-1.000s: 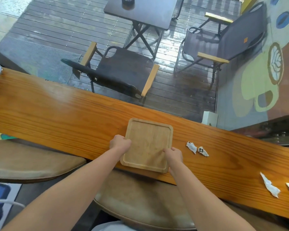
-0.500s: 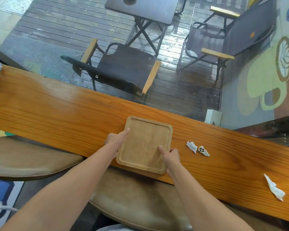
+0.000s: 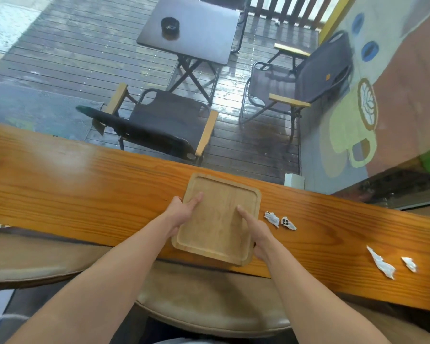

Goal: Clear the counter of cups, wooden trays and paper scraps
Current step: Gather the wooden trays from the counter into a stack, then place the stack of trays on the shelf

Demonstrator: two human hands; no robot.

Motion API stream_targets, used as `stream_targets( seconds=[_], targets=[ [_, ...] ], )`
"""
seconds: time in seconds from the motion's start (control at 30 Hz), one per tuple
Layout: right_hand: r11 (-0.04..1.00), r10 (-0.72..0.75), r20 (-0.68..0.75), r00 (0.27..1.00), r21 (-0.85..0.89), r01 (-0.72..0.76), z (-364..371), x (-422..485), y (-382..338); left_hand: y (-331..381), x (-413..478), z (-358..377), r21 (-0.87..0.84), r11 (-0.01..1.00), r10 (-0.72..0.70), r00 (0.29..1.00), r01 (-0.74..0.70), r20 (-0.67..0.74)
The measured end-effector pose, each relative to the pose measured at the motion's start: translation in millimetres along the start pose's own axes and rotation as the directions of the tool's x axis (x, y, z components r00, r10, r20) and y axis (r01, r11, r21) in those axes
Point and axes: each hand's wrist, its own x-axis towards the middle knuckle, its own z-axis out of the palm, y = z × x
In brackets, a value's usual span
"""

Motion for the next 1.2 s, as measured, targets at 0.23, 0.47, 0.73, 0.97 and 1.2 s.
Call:
stream_targets(
  seconds=[0.23, 0.47, 0.73, 0.97, 1.2],
  targets=[
    [0.984, -0.1, 0.027, 0.995, 0.15, 0.095, -8, -72, -15, 36, -43, -6, 0.035, 0.974, 0.21, 0.953, -0.223, 0.219],
    [0.917, -0.279, -0.119, 0.953, 0.261, 0.301, -24, -137, -5, 60, -94, 17, 0.039, 0.953, 0.264, 0.886, -0.301, 0.381],
    [0.833, -0.311, -0.39, 0.867, 0.327, 0.446, -96, -210, 31, 74, -163, 107, 0.339, 0.801, 0.354, 0.847, -0.493, 0.397],
    [0.806, -0.239, -0.607, 0.758, 0.311, 0.503, -182, -259, 97, 33, -222, 212, 0.447, 0.678, 0.349, 0.791, -0.583, 0.502],
    [0.78, -0.107, -0.744, 0.659, 0.349, 0.52, -282, -319, 205, -44, -300, 330, 0.46, 0.606, 0.277, 0.715, -0.649, 0.642]
  ],
)
